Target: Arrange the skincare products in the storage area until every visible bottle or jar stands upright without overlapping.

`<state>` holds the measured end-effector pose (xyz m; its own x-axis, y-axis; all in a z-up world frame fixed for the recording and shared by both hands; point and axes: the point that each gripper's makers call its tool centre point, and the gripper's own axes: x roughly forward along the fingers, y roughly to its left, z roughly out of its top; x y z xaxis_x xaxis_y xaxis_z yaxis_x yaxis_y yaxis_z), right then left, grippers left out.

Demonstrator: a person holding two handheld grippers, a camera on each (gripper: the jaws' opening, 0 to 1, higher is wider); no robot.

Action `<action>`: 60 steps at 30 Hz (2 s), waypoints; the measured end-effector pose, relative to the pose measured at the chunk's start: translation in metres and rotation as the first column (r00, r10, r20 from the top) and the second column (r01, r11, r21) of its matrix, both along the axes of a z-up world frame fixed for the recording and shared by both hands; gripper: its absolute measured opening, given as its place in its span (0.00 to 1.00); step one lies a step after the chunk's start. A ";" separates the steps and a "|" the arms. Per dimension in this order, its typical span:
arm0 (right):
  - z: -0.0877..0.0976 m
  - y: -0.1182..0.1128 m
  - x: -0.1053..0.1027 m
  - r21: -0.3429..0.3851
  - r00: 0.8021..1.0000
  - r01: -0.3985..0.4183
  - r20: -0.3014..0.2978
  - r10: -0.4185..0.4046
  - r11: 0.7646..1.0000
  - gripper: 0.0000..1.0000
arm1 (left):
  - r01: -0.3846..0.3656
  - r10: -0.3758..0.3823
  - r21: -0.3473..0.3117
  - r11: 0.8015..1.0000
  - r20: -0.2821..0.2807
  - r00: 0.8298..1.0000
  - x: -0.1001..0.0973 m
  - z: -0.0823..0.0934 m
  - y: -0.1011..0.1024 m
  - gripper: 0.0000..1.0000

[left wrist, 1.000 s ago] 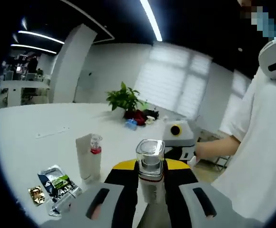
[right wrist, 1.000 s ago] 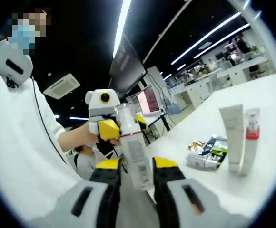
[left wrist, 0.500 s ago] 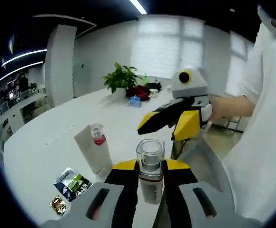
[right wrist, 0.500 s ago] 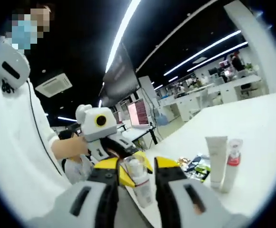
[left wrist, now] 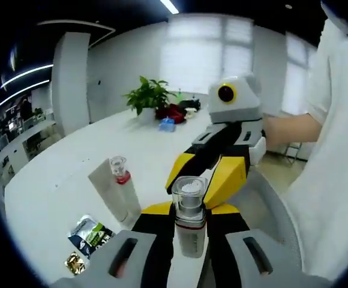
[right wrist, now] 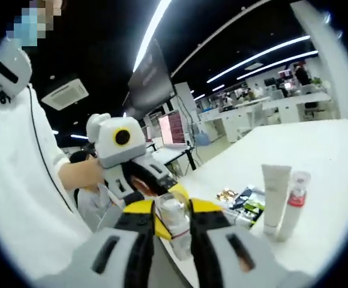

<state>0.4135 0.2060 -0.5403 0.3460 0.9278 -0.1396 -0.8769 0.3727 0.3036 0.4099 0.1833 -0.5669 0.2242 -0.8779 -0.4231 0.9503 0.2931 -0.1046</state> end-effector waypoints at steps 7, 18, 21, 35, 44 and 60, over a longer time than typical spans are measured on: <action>-0.006 -0.003 0.003 -0.037 1.000 -0.011 0.021 0.012 0.999 0.19 | 0.025 -0.025 0.001 1.000 0.013 1.000 0.002 -0.006 -0.003 0.17; -0.018 -0.008 0.016 -0.097 0.999 0.008 0.039 -0.004 0.995 0.16 | 0.050 -0.049 0.068 0.996 -0.009 0.999 0.008 -0.040 -0.004 0.23; -0.022 -0.009 0.018 -0.125 0.999 0.003 0.046 0.003 0.992 0.17 | 0.048 -0.048 0.069 0.996 -0.008 0.999 0.011 -0.044 -0.003 0.22; -0.051 -0.015 0.034 -0.228 0.996 0.018 0.093 0.004 0.974 0.18 | 0.002 -0.002 0.116 0.993 0.001 1.000 0.033 -0.070 -0.005 0.20; -0.079 -0.017 0.044 -0.328 0.993 -0.005 0.114 0.044 0.945 0.19 | -0.118 0.116 0.114 0.986 0.027 0.993 0.046 -0.096 -0.013 0.20; -0.124 -0.028 0.060 -0.400 0.996 0.053 0.083 -0.021 0.915 0.22 | -0.270 0.263 0.124 0.955 0.066 0.962 0.061 -0.132 -0.028 0.20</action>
